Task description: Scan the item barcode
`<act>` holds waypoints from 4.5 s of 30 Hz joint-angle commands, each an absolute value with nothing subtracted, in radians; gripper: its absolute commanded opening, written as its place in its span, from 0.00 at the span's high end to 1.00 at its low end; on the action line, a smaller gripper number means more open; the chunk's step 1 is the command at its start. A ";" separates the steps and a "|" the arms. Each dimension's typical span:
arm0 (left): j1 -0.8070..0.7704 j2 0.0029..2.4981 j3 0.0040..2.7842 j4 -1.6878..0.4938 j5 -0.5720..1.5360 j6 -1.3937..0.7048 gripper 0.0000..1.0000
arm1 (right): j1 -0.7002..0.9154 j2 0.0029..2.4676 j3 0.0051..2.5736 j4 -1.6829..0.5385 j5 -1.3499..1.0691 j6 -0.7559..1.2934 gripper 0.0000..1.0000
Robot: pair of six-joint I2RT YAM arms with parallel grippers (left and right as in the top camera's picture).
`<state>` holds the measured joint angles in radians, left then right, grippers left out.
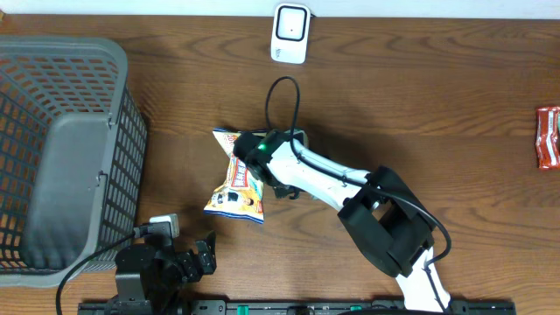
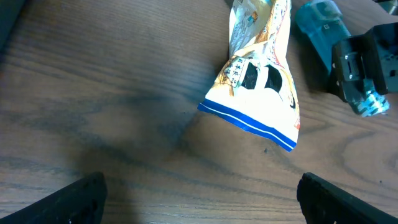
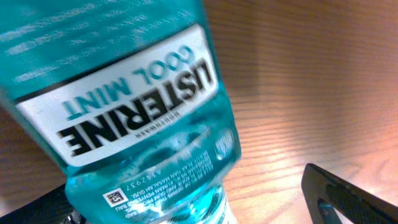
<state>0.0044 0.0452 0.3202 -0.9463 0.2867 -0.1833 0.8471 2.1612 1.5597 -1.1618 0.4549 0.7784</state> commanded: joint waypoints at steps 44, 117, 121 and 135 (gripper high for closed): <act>0.001 0.045 0.323 -0.957 0.295 -0.178 0.02 | 0.603 2.289 1.558 -0.972 -0.022 0.242 0.52; 0.001 0.045 0.323 -0.957 0.295 -0.178 0.02 | 0.430 2.216 1.710 -1.095 0.093 0.134 0.51; 0.001 0.045 0.323 -0.957 0.295 -0.178 0.02 | 0.430 2.216 1.745 -1.100 0.047 0.134 0.47; 0.001 0.045 0.323 -0.957 0.295 -0.178 0.02 | 0.430 2.216 1.746 -1.082 0.042 0.165 0.62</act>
